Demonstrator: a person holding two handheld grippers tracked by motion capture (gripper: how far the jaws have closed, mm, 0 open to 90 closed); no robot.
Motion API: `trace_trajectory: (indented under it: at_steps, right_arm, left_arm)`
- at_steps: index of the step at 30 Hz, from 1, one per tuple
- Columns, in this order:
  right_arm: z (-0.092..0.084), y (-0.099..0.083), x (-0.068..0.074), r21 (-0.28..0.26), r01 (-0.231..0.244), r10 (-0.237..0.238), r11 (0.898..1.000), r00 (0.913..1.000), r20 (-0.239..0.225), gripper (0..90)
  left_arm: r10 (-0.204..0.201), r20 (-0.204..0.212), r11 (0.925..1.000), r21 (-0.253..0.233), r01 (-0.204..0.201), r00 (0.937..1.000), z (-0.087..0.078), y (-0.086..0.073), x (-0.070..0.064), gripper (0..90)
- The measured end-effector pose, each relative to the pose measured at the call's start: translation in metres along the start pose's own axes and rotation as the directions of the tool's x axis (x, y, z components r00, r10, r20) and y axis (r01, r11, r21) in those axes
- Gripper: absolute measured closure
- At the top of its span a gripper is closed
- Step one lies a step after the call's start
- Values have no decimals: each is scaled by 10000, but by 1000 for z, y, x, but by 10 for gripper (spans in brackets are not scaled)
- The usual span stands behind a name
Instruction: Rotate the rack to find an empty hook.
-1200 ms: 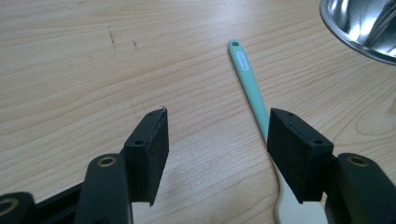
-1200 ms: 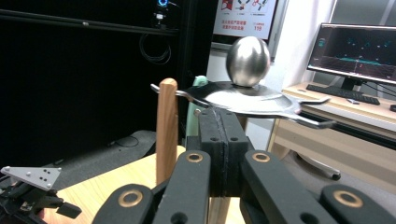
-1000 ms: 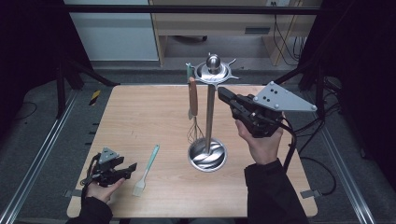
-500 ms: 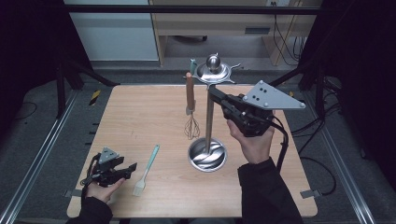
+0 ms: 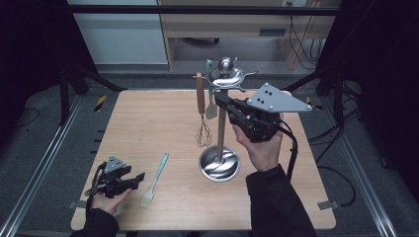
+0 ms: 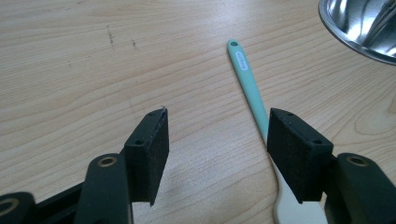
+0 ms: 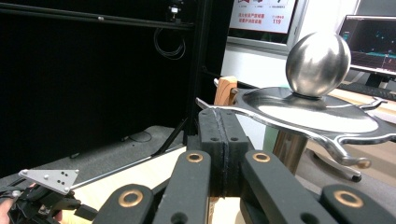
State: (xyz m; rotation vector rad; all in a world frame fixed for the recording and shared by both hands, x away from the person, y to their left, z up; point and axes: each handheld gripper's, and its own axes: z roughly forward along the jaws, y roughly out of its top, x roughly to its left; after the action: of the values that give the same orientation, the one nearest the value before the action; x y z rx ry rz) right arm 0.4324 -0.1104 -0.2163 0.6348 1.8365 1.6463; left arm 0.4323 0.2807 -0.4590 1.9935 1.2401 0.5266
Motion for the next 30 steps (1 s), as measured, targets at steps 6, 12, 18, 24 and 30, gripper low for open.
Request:
trace_trajectory:
  at_steps: [6,12,18,24,30]
  right_arm:
    - [2,-3,-1,85,-50,50,10000,10000,24,900]
    - [0,-23,-2,435,-149,149,9989,9999,12,864]
    - [-4,-66,-6,1128,-566,535,9920,9981,302,729]
    - [-13,-105,-13,1955,-1036,917,9752,9934,693,655]
    - [-27,-148,-22,2625,-1429,1114,9543,9851,1313,602]
  left_arm:
    - [62,-27,10000,1,-62,10000,0,0,0,383]
    - [218,-65,9997,-56,-218,9997,1,-1,-1,422]
    - [291,-28,9996,-15,-291,9996,2,-1,-1,467]
    - [294,-20,9995,-121,-294,9996,2,-1,-1,472]
    - [310,67,9995,-49,-309,9995,3,0,-2,455]
